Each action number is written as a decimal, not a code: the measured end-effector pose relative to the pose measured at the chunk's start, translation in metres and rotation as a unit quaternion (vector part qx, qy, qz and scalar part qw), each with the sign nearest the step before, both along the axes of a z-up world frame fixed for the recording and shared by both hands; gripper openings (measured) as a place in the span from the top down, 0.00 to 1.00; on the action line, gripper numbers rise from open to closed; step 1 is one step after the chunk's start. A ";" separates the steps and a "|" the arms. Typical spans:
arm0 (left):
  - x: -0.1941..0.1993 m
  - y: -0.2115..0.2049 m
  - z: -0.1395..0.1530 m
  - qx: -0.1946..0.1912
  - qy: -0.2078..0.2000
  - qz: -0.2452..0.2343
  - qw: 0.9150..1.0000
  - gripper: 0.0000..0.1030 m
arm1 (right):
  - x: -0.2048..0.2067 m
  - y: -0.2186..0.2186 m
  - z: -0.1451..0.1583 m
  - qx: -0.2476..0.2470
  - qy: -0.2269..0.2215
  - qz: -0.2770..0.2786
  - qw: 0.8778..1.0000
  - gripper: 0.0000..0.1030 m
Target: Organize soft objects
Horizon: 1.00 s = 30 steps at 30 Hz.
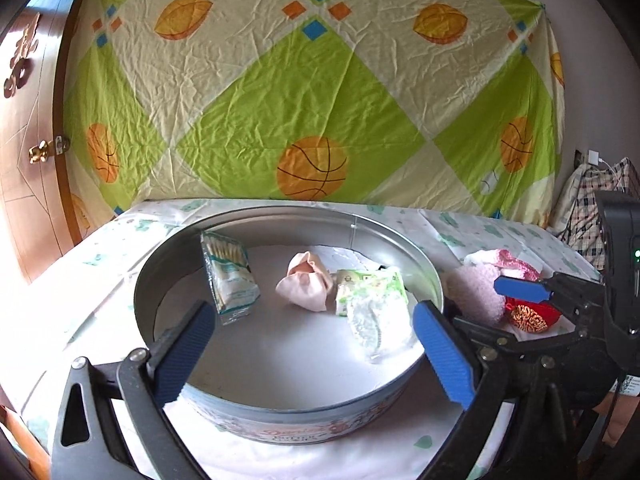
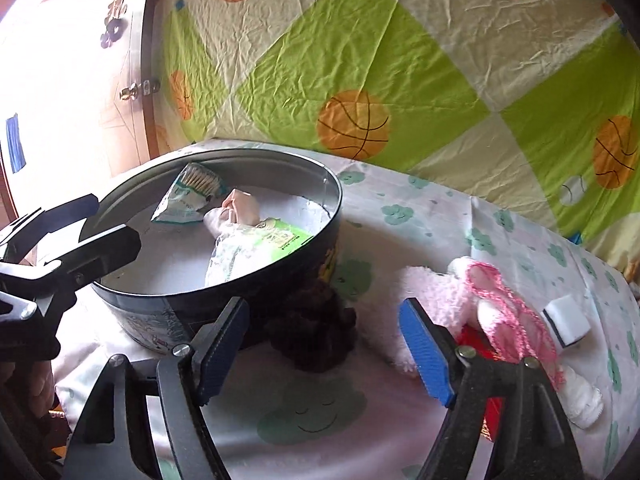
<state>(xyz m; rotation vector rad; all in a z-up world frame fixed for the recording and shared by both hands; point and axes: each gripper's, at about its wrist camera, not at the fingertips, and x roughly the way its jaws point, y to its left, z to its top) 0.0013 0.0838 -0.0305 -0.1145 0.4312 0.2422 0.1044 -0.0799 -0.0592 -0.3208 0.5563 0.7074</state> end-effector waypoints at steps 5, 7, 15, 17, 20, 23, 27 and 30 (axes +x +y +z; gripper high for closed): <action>-0.002 0.004 -0.001 -0.009 -0.001 -0.002 1.000 0.02 | 0.022 0.010 -0.013 -0.037 0.049 -0.006 0.998 0.37; -0.001 0.003 -0.001 -0.011 0.000 -0.005 1.000 0.02 | 0.033 0.009 -0.018 -0.031 0.083 0.005 0.996 0.50; 0.007 -0.015 0.001 -0.002 0.009 -0.027 1.000 0.02 | 0.019 -0.007 -0.003 0.023 0.046 0.007 0.999 0.69; 0.009 -0.021 0.003 0.001 0.008 -0.036 0.999 0.02 | 0.013 -0.020 0.004 0.050 0.034 -0.002 0.998 0.70; 0.013 -0.037 0.009 0.015 0.004 -0.054 0.998 0.02 | 0.004 -0.046 0.019 0.081 -0.005 -0.037 0.996 0.85; 0.020 -0.060 0.012 0.031 0.002 -0.080 0.996 0.02 | 0.002 -0.074 0.034 0.107 -0.027 -0.074 0.991 0.85; 0.036 -0.088 0.010 0.041 0.009 -0.114 0.993 0.02 | 0.015 -0.098 0.035 0.110 -0.018 -0.097 0.989 0.85; 0.044 -0.098 0.005 0.038 0.020 -0.122 0.992 0.02 | 0.018 -0.113 0.033 0.118 -0.014 -0.110 0.987 0.85</action>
